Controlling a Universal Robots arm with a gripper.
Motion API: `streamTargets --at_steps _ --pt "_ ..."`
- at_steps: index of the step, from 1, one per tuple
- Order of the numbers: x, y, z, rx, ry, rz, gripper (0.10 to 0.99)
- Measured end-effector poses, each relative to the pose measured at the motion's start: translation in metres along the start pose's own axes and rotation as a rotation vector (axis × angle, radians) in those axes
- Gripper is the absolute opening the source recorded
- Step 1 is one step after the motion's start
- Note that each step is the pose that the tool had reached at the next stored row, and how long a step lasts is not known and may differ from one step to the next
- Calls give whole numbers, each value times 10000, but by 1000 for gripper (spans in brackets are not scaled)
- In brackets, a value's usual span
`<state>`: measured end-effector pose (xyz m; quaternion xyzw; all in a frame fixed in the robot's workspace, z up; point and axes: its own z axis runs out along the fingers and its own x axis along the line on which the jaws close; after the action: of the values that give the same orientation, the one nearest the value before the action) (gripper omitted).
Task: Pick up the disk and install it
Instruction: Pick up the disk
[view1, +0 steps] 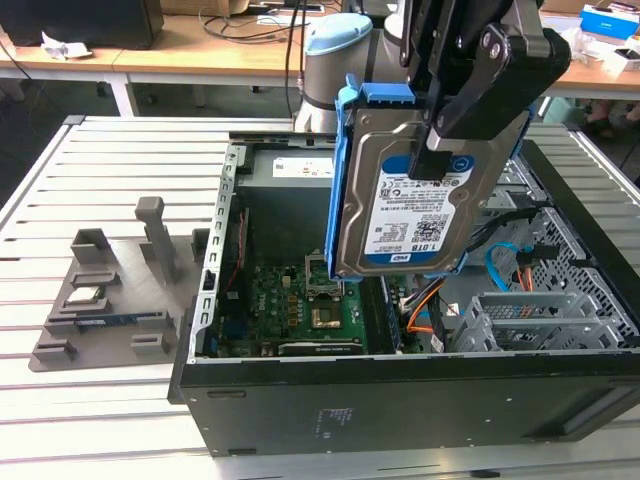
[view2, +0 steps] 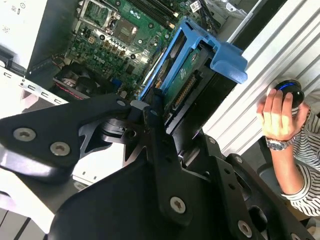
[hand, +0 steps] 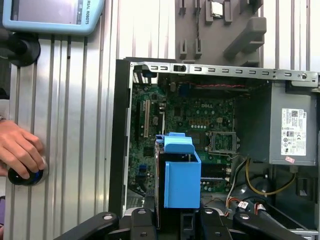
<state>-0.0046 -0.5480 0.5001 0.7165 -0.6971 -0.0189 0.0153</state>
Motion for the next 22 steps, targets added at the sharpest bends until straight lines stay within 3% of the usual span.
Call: streamTargets --at_steps 20,21,22 --pt "338 10 4 0 0 2 349" --pt "341 10 4 0 -14 2 349" --pt "343 7 3 3 -118 -5 349"
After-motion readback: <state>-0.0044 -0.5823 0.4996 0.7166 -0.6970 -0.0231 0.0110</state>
